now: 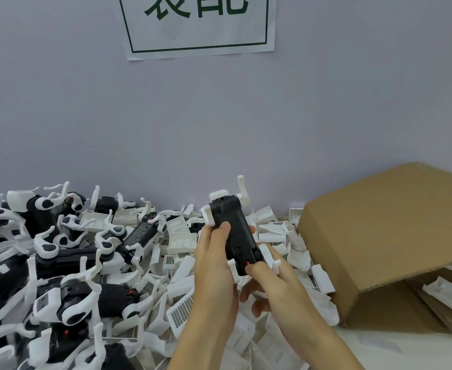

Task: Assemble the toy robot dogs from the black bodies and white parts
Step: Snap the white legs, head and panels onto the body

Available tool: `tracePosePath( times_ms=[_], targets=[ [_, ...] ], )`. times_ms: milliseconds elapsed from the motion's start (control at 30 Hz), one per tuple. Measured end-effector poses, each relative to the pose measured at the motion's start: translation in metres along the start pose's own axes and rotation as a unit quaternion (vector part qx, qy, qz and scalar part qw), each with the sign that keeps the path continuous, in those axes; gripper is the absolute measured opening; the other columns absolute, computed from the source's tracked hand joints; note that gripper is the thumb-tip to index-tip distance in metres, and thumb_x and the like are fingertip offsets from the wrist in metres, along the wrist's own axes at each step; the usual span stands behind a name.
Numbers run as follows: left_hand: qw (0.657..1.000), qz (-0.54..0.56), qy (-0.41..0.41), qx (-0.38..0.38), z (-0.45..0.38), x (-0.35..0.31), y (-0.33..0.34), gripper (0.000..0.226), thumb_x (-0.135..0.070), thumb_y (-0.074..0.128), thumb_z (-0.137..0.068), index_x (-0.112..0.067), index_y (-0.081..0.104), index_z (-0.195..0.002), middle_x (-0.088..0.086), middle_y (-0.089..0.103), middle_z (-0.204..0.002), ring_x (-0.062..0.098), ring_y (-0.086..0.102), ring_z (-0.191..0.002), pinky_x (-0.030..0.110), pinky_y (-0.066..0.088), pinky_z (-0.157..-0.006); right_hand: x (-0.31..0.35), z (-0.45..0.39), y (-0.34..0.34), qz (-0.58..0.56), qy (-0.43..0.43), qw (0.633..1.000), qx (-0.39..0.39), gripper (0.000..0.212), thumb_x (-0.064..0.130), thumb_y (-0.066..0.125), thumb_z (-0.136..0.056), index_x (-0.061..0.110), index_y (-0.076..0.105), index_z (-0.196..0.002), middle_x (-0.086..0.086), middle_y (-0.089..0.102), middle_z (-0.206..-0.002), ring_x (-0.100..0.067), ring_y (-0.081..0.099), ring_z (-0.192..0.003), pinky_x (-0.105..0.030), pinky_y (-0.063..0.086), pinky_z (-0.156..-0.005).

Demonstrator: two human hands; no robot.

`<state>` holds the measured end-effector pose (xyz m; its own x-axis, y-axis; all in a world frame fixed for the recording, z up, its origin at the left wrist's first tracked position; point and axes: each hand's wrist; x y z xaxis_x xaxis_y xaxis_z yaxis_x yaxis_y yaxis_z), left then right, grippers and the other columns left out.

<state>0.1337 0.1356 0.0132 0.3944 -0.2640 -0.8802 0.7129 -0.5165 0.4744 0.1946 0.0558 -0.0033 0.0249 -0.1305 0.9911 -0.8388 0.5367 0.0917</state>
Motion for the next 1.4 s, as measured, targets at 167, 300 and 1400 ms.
tracePosePath(
  times_ms=[167,300,1400],
  targets=[
    [1.0,-0.009,0.008,-0.011,0.001,-0.002,0.003,0.021,-0.035,0.051,-0.101,-0.028,0.071,-0.101,0.017,0.07,-0.116,0.037,0.058,-0.098,0.034,0.036,-0.056,0.002,0.0,0.002,0.008,0.008,1.0,-0.017,0.023,0.039,0.053,-0.074,0.056,0.065,-0.083,0.018,0.067,-0.069,-0.007,0.065,-0.06,-0.022,0.044,-0.048],
    [1.0,0.014,-0.006,-0.003,0.003,-0.003,0.002,0.024,-0.036,0.053,-0.097,-0.022,0.071,-0.107,0.016,0.071,-0.112,0.035,0.058,-0.093,0.032,0.038,-0.053,0.004,0.002,0.0,0.012,0.012,1.0,-0.004,0.023,0.04,0.056,-0.074,0.054,0.067,-0.088,0.016,0.068,-0.076,-0.008,0.066,-0.064,-0.023,0.045,-0.052],
    [0.999,0.02,0.005,-0.033,-0.007,0.0,0.001,0.045,-0.04,0.081,-0.071,-0.013,0.062,-0.101,0.0,0.068,-0.071,0.015,0.067,-0.064,0.034,0.056,-0.068,0.028,0.007,-0.058,0.571,0.024,0.817,-0.076,0.053,0.043,0.084,-0.077,0.041,0.058,-0.123,0.025,0.045,-0.103,-0.005,0.047,-0.098,-0.025,0.041,-0.078]
  ],
)
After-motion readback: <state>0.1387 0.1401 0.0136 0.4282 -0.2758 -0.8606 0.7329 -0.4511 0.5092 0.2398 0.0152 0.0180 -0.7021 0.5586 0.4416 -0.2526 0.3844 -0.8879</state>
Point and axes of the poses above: each hand's wrist, its own z-axis away from the middle knuckle, its own y-axis out of the palm, x = y × z
